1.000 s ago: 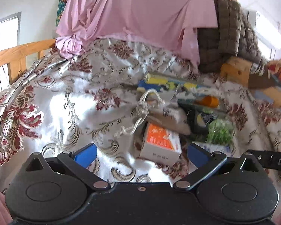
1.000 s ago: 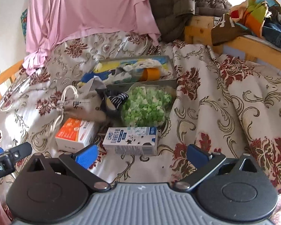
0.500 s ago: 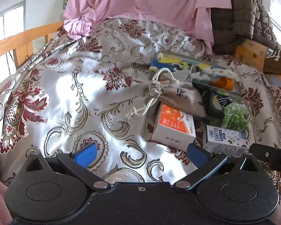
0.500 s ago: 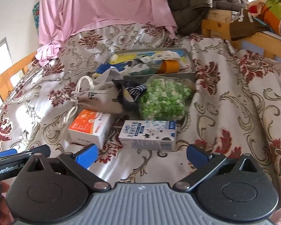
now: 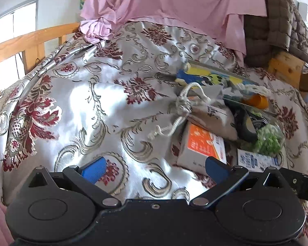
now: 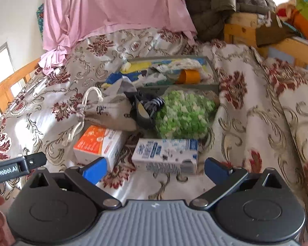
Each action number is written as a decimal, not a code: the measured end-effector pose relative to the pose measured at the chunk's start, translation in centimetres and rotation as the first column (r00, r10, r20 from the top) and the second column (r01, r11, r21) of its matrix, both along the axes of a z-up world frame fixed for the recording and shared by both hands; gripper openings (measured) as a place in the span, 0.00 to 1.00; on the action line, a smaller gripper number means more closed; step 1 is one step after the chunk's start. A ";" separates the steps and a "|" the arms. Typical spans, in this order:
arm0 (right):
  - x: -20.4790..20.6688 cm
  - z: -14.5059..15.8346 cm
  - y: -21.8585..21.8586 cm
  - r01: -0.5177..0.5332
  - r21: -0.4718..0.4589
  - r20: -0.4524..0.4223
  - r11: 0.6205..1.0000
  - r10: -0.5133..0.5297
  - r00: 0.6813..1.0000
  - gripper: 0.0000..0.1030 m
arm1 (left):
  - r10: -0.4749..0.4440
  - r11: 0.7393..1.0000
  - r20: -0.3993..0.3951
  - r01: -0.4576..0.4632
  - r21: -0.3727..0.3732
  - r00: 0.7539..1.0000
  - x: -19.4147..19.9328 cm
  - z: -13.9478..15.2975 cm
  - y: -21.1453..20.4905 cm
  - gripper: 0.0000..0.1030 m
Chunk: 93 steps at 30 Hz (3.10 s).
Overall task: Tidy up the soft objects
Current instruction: 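Grasp the grey drawstring bag with the left gripper while the right gripper grasps the striped cloth, then lift the drawstring bag and striped cloth and carry them toward the painting tray with both grippers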
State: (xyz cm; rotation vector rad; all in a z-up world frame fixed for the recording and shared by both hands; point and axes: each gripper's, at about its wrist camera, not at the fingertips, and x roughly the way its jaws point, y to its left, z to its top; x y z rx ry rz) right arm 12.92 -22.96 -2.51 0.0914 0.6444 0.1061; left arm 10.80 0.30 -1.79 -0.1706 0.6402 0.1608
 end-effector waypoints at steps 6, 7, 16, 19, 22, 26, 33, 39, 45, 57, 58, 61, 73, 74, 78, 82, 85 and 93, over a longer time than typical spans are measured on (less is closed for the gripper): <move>2.0 0.2 -0.3 -0.029 -0.014 0.056 0.999 0.030 0.998 1.00 | -0.002 0.999 -0.030 0.001 -0.033 1.000 2.0 0.5 1.1 0.99; 2.2 0.4 -0.3 -0.028 -0.028 0.073 0.999 0.030 0.997 1.00 | -0.009 0.999 -0.035 0.008 -0.041 0.999 2.3 0.6 1.2 0.99; 5.2 0.3 0.2 -0.052 -0.170 0.163 0.984 0.080 0.983 1.00 | -0.116 0.990 -0.032 0.112 -0.087 0.993 6.2 0.8 1.4 0.99; 6.2 -0.1 0.4 -0.081 -0.198 0.172 0.977 0.116 0.978 1.00 | -0.175 0.981 -0.005 0.174 -0.087 0.985 7.9 0.7 1.1 0.99; 7.3 -0.8 0.7 -0.109 -0.228 0.172 0.968 0.150 0.974 1.00 | -0.220 0.973 0.018 0.221 -0.074 0.975 9.9 0.3 0.9 0.99; 8.7 -1.6 1.2 -0.122 -0.270 0.171 0.955 0.172 0.970 1.00 | -0.247 0.965 0.051 0.251 -0.076 0.968 12.3 -0.5 0.9 0.99; 10.9 -2.8 1.8 -0.124 -0.302 0.170 0.945 0.182 0.969 0.94 | -0.247 0.947 0.080 0.258 -0.192 0.966 15.4 -2.0 1.5 0.99; 11.6 -3.5 2.4 -0.162 -0.295 0.149 0.942 0.213 0.966 0.70 | -0.281 0.925 0.077 0.291 -0.245 0.957 17.4 -3.1 1.6 0.99; 11.7 -3.6 2.6 -0.166 -0.292 0.152 0.942 0.217 0.964 0.47 | -0.314 0.882 0.075 0.320 -0.344 0.946 17.8 -3.9 1.8 0.85; 10.8 -3.3 3.2 -0.164 -0.332 0.162 0.929 0.227 0.960 0.12 | -0.297 0.884 0.100 0.313 -0.348 0.950 16.7 -3.0 1.8 0.50; 10.8 -3.2 3.1 -0.161 -0.329 0.165 0.931 0.224 0.961 0.11 | -0.303 0.883 0.103 0.320 -0.345 0.947 16.5 -2.8 1.6 0.49; 10.7 -2.8 2.7 -0.143 -0.326 0.169 0.935 0.206 0.964 0.09 | -0.320 0.886 0.107 0.338 -0.319 0.941 15.8 -2.5 0.9 0.42; 9.8 -1.3 -0.6 0.006 -0.273 0.198 0.962 0.050 0.979 0.07 | -0.204 0.931 0.056 0.211 -0.299 0.977 13.0 -0.9 1.9 0.36; 9.7 -1.3 -0.9 0.015 -0.263 0.199 0.965 0.039 0.979 0.07 | -0.185 0.935 0.050 0.191 -0.298 0.981 12.8 -0.8 2.1 0.36; 9.9 -1.2 -1.5 0.028 -0.232 0.195 0.972 0.019 0.981 0.07 | -0.143 0.946 0.023 0.144 -0.292 0.989 12.3 -0.5 2.6 0.36; 10.3 -1.4 -1.7 0.018 -0.210 0.178 0.978 0.020 0.984 0.10 | -0.155 0.933 0.013 0.151 -0.326 0.988 12.4 -1.0 2.8 0.39; 10.4 -1.5 -1.6 0.015 -0.190 0.172 0.982 0.019 0.985 0.12 | -0.164 0.910 0.020 0.159 -0.382 0.986 12.7 -1.5 3.0 0.51; 10.8 -1.9 -0.8 -0.037 -0.165 0.166 0.986 0.065 0.984 0.44 | -0.199 0.879 0.010 0.183 -0.440 0.980 13.9 -2.7 2.4 0.70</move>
